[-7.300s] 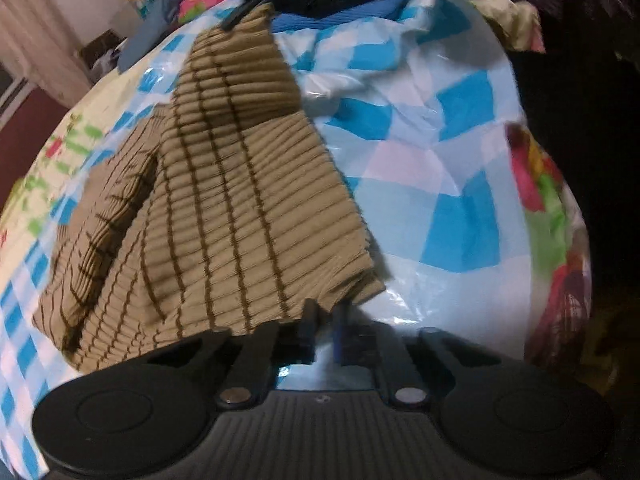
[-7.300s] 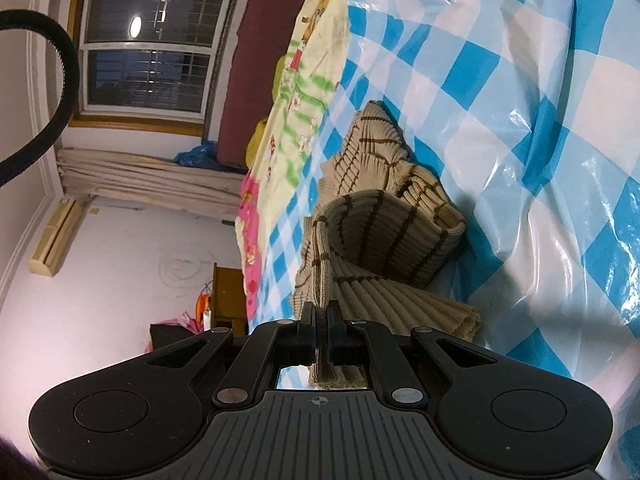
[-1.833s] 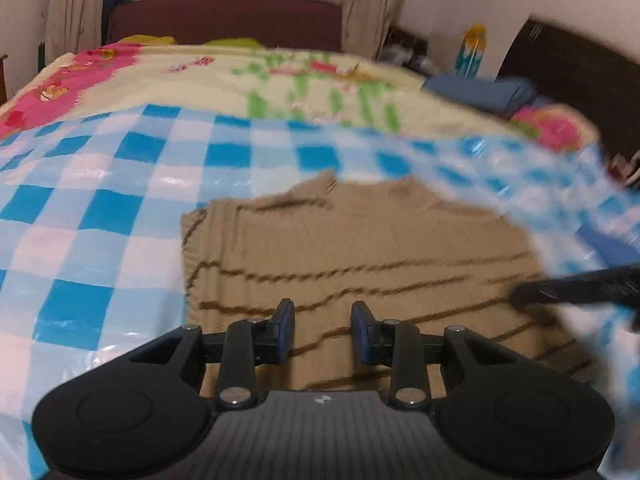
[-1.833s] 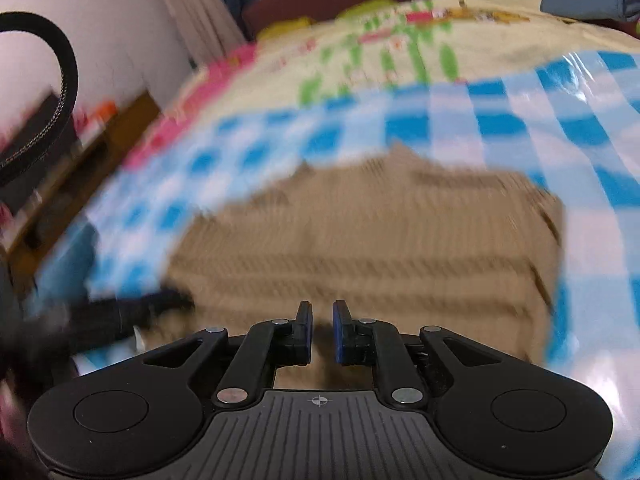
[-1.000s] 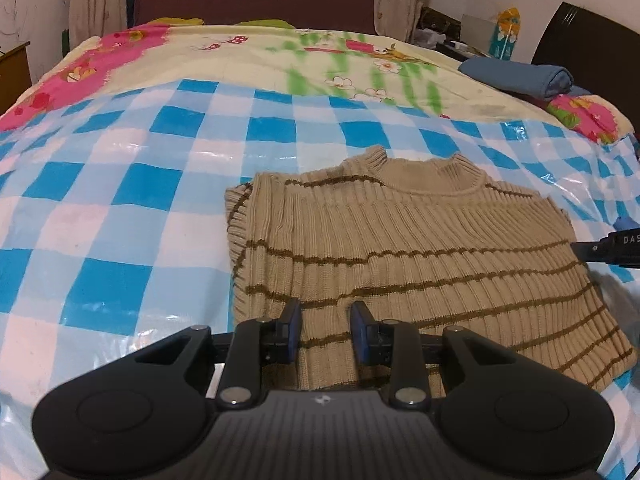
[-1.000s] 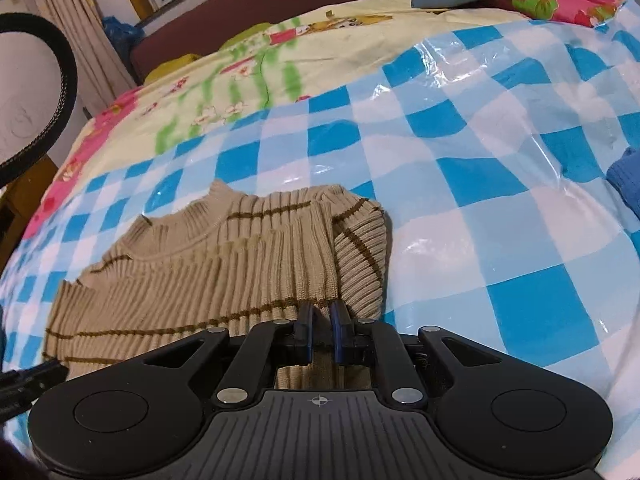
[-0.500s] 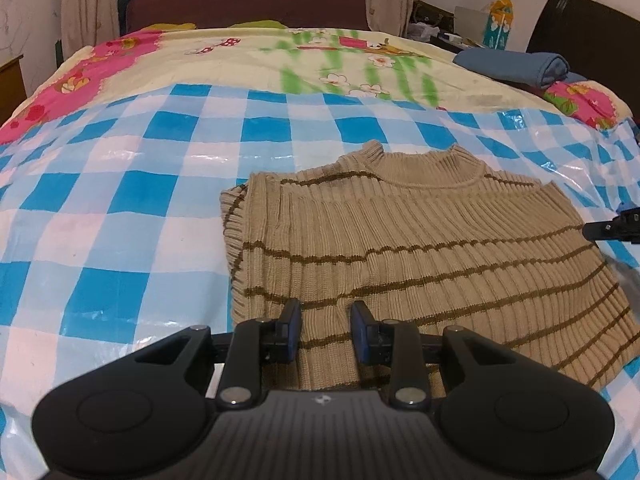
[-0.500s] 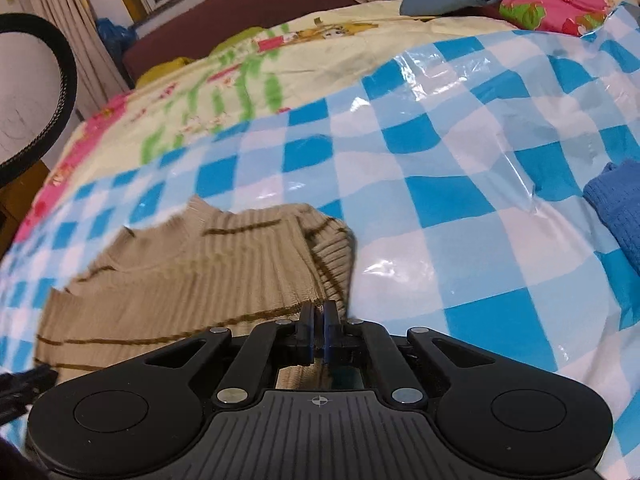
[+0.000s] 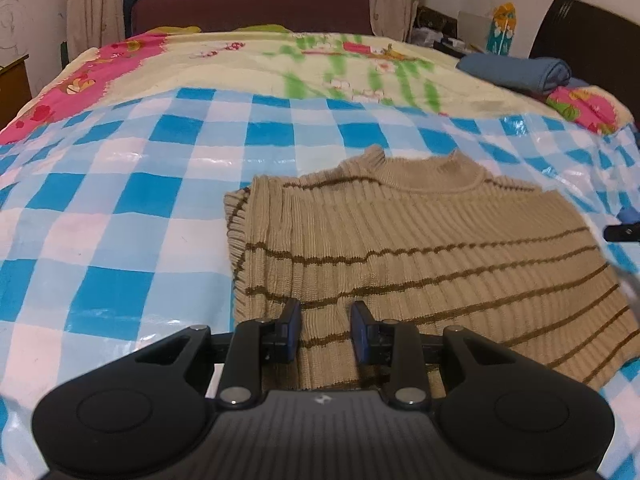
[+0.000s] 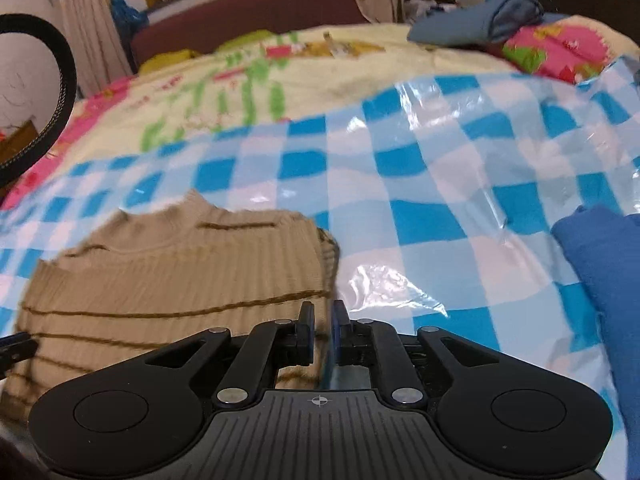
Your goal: Fold small clothes
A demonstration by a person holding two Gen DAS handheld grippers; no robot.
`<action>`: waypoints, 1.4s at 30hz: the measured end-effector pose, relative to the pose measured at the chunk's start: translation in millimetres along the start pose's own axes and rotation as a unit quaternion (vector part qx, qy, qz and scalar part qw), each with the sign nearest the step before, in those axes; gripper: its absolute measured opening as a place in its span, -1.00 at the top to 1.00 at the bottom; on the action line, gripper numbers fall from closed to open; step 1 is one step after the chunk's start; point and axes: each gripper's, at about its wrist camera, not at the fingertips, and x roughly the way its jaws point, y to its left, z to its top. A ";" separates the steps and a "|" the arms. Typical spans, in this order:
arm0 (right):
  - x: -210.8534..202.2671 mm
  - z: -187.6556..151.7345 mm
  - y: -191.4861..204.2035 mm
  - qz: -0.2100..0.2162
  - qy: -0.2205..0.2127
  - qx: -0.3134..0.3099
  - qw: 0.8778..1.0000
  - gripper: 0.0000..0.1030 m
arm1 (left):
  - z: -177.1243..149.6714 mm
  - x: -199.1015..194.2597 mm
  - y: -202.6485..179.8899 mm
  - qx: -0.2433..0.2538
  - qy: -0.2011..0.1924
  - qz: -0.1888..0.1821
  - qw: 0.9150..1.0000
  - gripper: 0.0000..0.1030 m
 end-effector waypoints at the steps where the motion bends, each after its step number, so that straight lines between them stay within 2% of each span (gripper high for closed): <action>1: -11.9 -2.8 2.1 0.016 -0.005 -0.003 1.000 0.77 | -0.2 -5.8 0.1 -0.001 -0.006 -0.001 1.000 0.31; 4: -36.7 -21.6 15.0 0.089 0.015 -0.029 0.996 0.77 | -4.4 -18.5 -1.5 0.008 -0.020 -0.002 1.000 0.31; 5: -37.6 -31.3 20.1 0.098 0.032 -0.043 0.994 0.77 | -6.8 -18.8 -1.4 0.011 -0.018 0.004 1.000 0.31; 7: -29.9 -47.7 21.6 0.093 0.064 -0.056 0.992 0.77 | -14.0 -13.8 3.0 0.010 -0.002 0.017 1.000 0.31; 9: -16.4 -60.9 11.1 0.057 0.084 -0.054 0.993 0.87 | -21.5 -11.3 9.3 0.002 0.008 0.018 1.000 0.31; 11: -9.0 -64.4 -0.7 0.037 0.089 -0.045 0.994 0.90 | -28.3 -14.2 11.3 0.007 0.007 0.029 1.000 0.31; 14: -7.8 -57.5 -4.7 0.034 0.098 -0.035 0.994 0.91 | -34.6 -19.7 17.1 0.000 0.008 0.036 0.999 0.31; 16: -13.1 -50.3 4.4 0.023 0.086 -0.056 0.994 0.81 | -36.3 -23.4 25.5 -0.025 0.012 0.043 0.999 0.31; 17: -18.6 -47.7 10.4 0.022 0.078 -0.062 0.995 0.71 | -37.7 -25.7 29.9 -0.041 0.012 0.041 0.998 0.31; 21: -37.8 -34.9 35.4 0.044 0.045 -0.073 0.995 0.71 | -44.8 -40.9 34.5 -0.076 -0.002 0.021 0.997 0.31; 23: -36.9 -30.0 48.5 0.064 0.047 -0.069 0.994 0.63 | -50.0 -48.4 31.0 -0.080 -0.011 0.009 0.997 0.31; 26: -21.0 -18.2 75.4 0.092 0.057 -0.069 0.992 0.59 | -56.7 -56.5 27.8 -0.083 -0.019 0.012 0.996 0.29; 30: 4.8 -3.4 123.7 0.123 0.068 -0.085 0.986 0.56 | -67.2 -64.0 38.0 -0.129 -0.014 0.005 0.992 0.19; 33: 20.6 1.3 162.0 0.144 0.076 -0.104 0.981 0.49 | -75.2 -63.7 40.3 -0.143 -0.014 0.002 0.990 0.17; 39: 39.7 -0.1 200.2 0.182 0.089 -0.102 0.974 0.49 | -70.5 -70.3 36.8 -0.127 -0.033 -0.002 0.991 0.16; 42: 46.1 -2.0 216.2 0.194 0.088 -0.103 0.972 0.45 | -66.7 -62.8 35.1 -0.122 -0.030 -0.002 0.992 0.16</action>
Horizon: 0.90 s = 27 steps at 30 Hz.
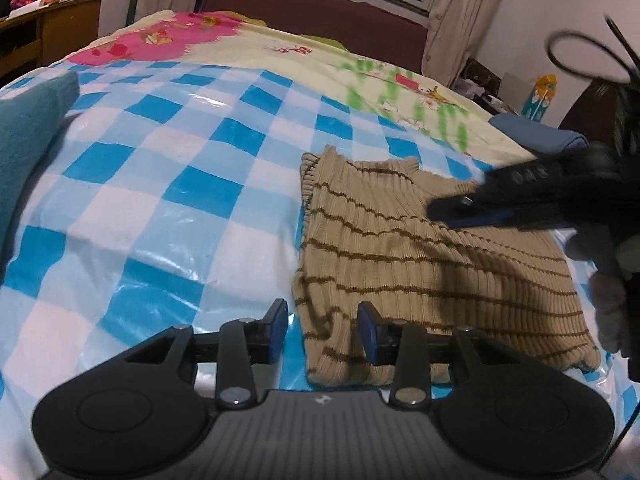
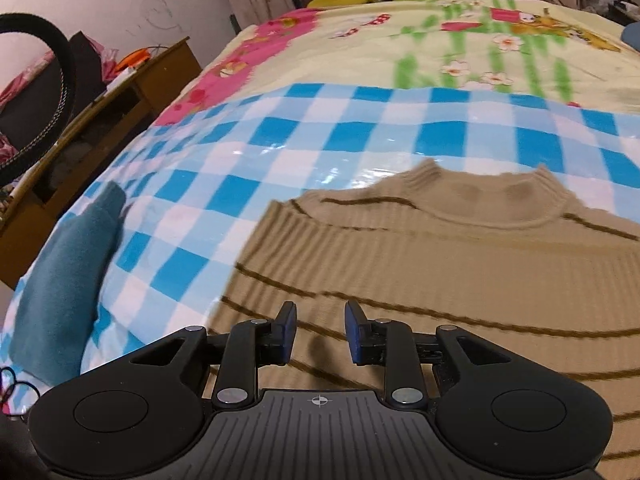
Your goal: Fold small clothes
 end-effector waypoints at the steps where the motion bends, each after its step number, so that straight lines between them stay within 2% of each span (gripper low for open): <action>1: 4.2 1.2 4.7 0.008 0.000 -0.002 1.000 0.45 | -0.6 2.9 -1.2 0.004 0.004 0.004 1.000 0.16; 5: 29.8 6.5 28.9 0.030 0.016 -0.018 0.999 0.45 | -8.4 12.1 0.6 -0.004 0.027 0.003 1.000 0.16; 9: 47.8 11.8 43.2 0.012 0.032 -0.024 0.999 0.45 | -13.4 6.8 1.8 -0.017 0.019 -0.013 1.000 0.17; 12: 54.2 18.6 43.3 -0.008 0.036 -0.016 0.999 0.33 | -13.6 6.9 2.8 -0.033 0.012 -0.035 0.999 0.16; 15: 62.5 24.7 47.6 -0.020 0.049 -0.014 0.999 0.29 | -16.4 11.3 2.2 -0.047 0.013 -0.049 0.998 0.12; 17: 69.4 25.9 56.9 -0.020 0.058 -0.025 0.998 0.24 | -19.5 15.2 2.2 -0.054 0.015 -0.052 0.997 0.12; 21: 88.3 23.8 76.1 -0.048 0.078 -0.061 0.994 -0.05 | -23.0 13.1 7.5 -0.069 0.012 -0.060 0.996 0.12; 27: 105.1 18.8 83.9 -0.084 0.083 -0.084 0.989 -0.06 | -27.2 14.7 2.5 -0.068 0.010 -0.049 0.996 0.09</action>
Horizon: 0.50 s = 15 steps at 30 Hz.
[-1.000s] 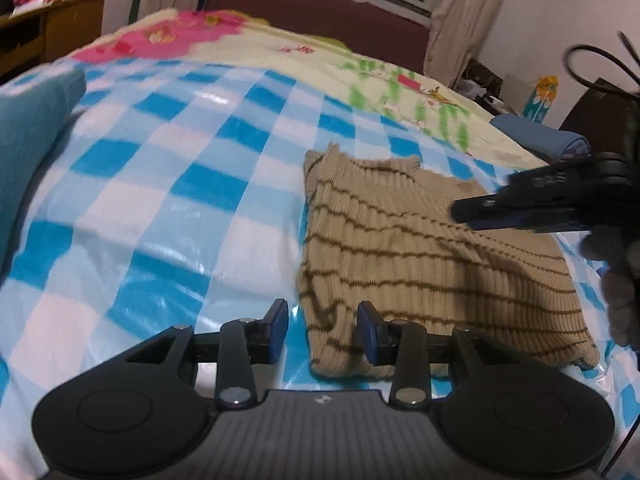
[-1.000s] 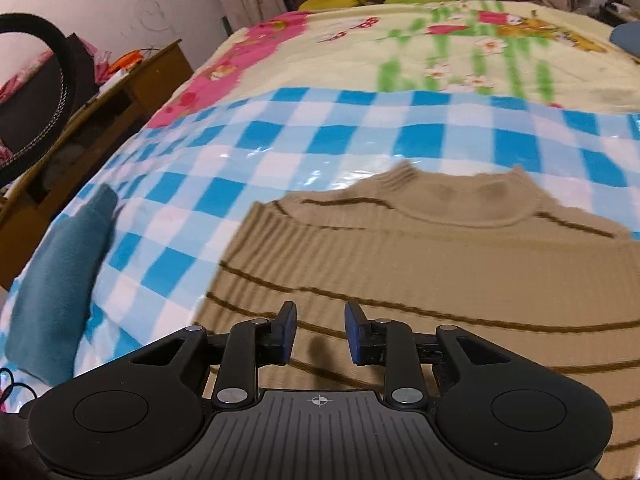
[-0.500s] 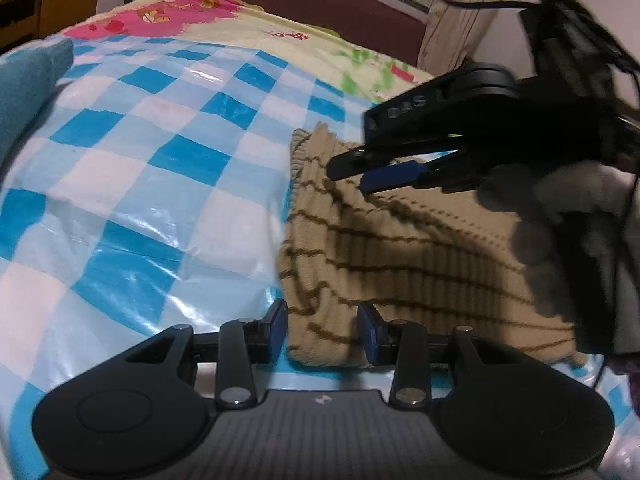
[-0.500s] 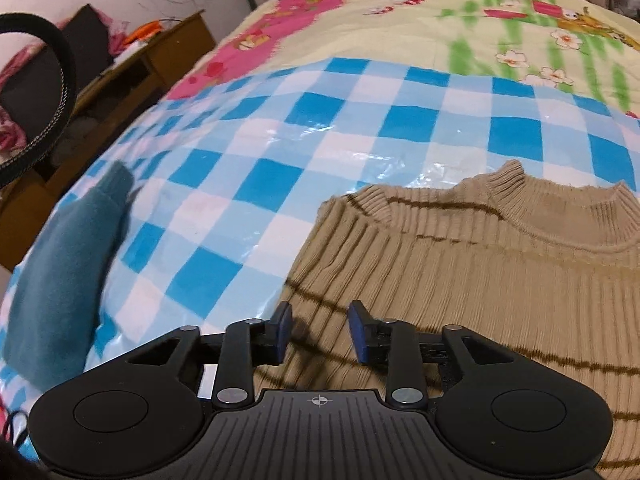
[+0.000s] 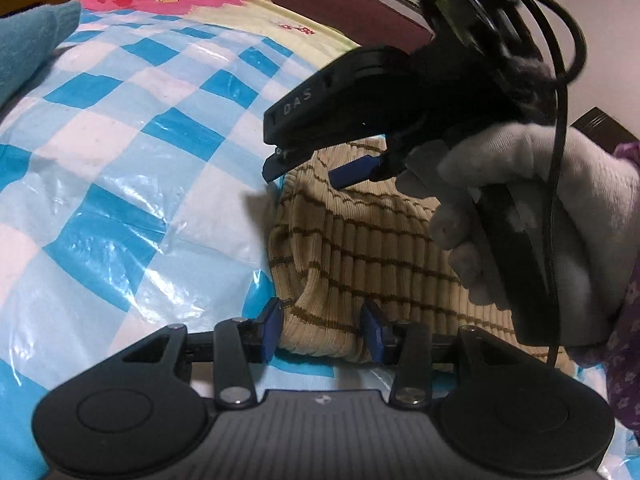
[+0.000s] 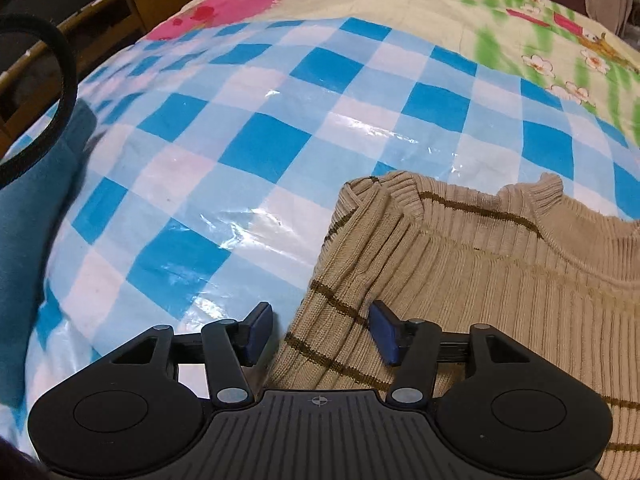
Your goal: Fold small clothes
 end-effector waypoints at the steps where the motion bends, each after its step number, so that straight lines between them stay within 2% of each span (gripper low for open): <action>1: -0.6 -0.6 0.3 -0.001 0.001 -0.004 1.000 -0.06 | -1.3 -0.9 -1.8 0.003 -0.001 0.000 1.000 0.08; 4: -3.1 0.3 -0.6 0.001 0.004 -0.007 1.000 -0.05 | -4.3 -5.8 -3.0 0.000 -0.009 0.001 1.000 0.08; 9: 5.8 3.0 3.8 -0.012 0.010 -0.016 1.000 -0.05 | -3.4 -3.7 -8.2 0.001 -0.017 0.030 0.999 0.06; 11: 9.0 2.4 0.9 -0.011 0.007 -0.017 1.000 0.06 | -3.8 2.9 -12.6 0.009 -0.006 0.029 1.000 0.04; 13: 8.1 2.1 -7.8 -0.006 0.004 -0.005 1.000 0.32 | -2.9 9.2 -13.1 0.008 0.003 0.028 1.000 0.07; 14: 6.7 2.1 -12.5 0.000 0.002 0.002 1.000 0.38 | -1.4 9.9 -12.4 -0.001 0.003 0.024 1.000 0.13; 15: 5.0 2.0 -17.2 0.007 0.000 0.009 1.000 0.49 | 1.6 11.6 -10.3 -0.010 0.005 0.018 1.000 0.30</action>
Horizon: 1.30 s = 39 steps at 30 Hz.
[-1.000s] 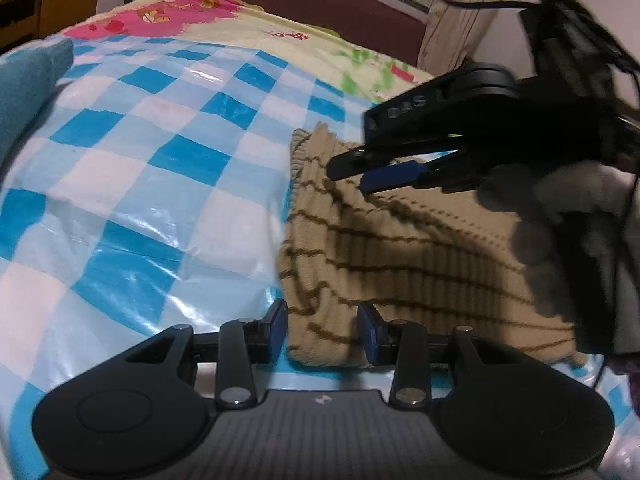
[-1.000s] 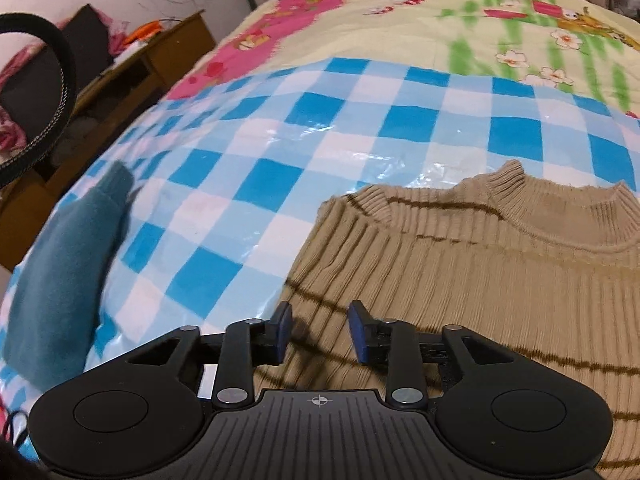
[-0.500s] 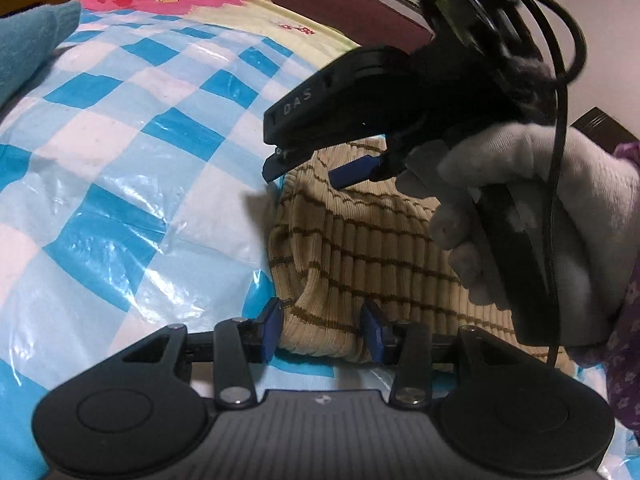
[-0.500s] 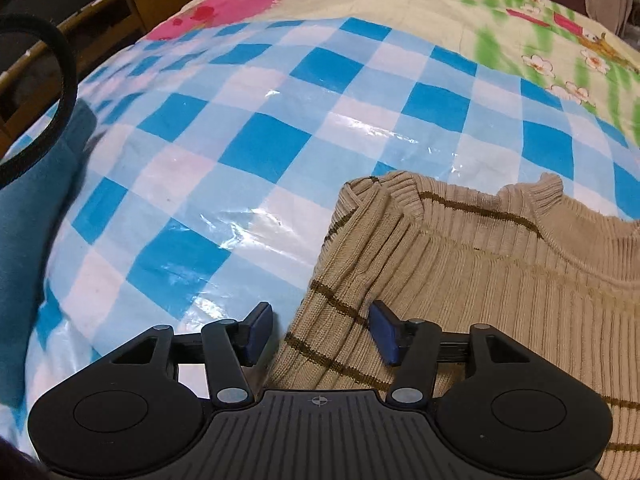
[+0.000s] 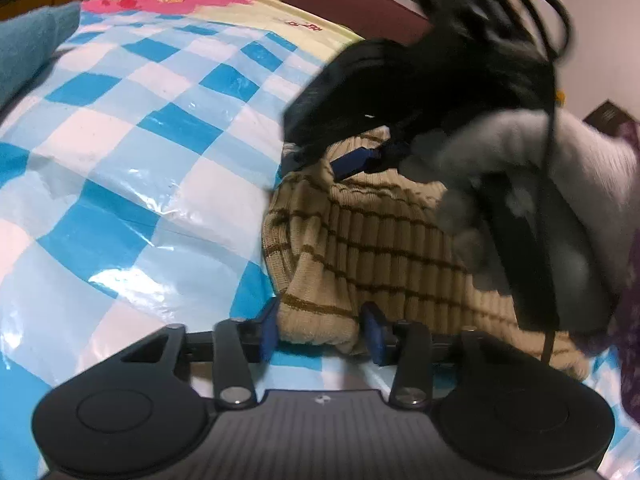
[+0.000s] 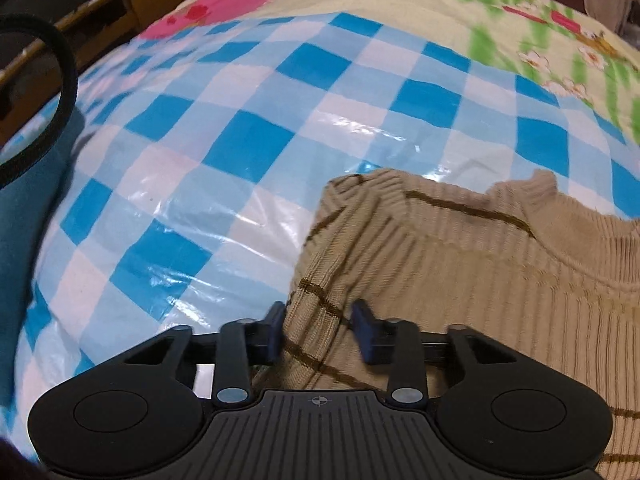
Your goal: Fold small clothes
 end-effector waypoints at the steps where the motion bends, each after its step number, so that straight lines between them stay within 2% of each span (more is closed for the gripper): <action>1: -2.4 0.0 -4.9 0.009 -0.002 0.010 1.000 0.58 | 2.0 0.9 0.3 -0.008 0.001 -0.005 1.000 0.33; 4: -12.4 0.4 -13.8 0.035 -0.010 0.029 0.999 0.72 | 2.1 -5.3 -7.1 -0.001 -0.008 -0.008 1.000 0.39; 7: -30.4 -0.6 -26.3 0.063 -0.029 0.043 0.997 0.77 | 5.3 -15.1 -23.5 0.022 -0.021 -0.021 0.999 0.41; 12: -80.9 -8.8 -77.2 0.110 -0.079 0.101 0.986 0.80 | 12.5 -29.0 -69.4 0.070 -0.040 -0.072 0.994 0.43; 17: -153.9 -44.3 -161.6 0.125 -0.148 0.173 0.966 0.80 | 11.2 -33.8 -128.9 0.125 -0.039 -0.145 0.981 0.44; 21: -194.7 -91.1 -234.7 0.107 -0.186 0.240 0.947 0.80 | -4.9 -14.8 -183.4 0.184 -0.009 -0.190 0.964 0.44; 24: -191.7 -130.5 -279.0 0.097 -0.186 0.297 0.931 0.80 | -24.1 11.8 -215.0 0.220 0.034 -0.201 0.954 0.45; 27: -160.0 -159.6 -309.2 0.095 -0.148 0.342 0.923 0.76 | -46.7 39.1 -235.7 0.253 0.080 -0.184 0.946 0.45; 28: -150.4 -166.9 -314.7 0.102 -0.139 0.351 0.920 0.75 | -51.3 44.7 -238.0 0.257 0.090 -0.178 0.946 0.45; 32: -145.4 -177.0 -325.1 0.141 -0.149 0.380 0.902 0.68 | -54.3 50.4 -246.1 0.263 0.096 -0.165 0.946 0.44; 36: -144.5 -161.8 -324.5 0.148 -0.145 0.366 0.907 0.52 | -60.5 41.0 -259.3 0.269 0.089 -0.162 0.945 0.44; 37: -144.7 -156.8 -322.0 0.149 -0.143 0.360 0.910 0.36 | -59.9 40.2 -260.9 0.270 0.085 -0.163 0.945 0.44; 39: -143.8 -150.0 -318.0 0.150 -0.134 0.343 0.918 0.21 | -57.8 42.3 -265.7 0.270 0.084 -0.167 0.944 0.44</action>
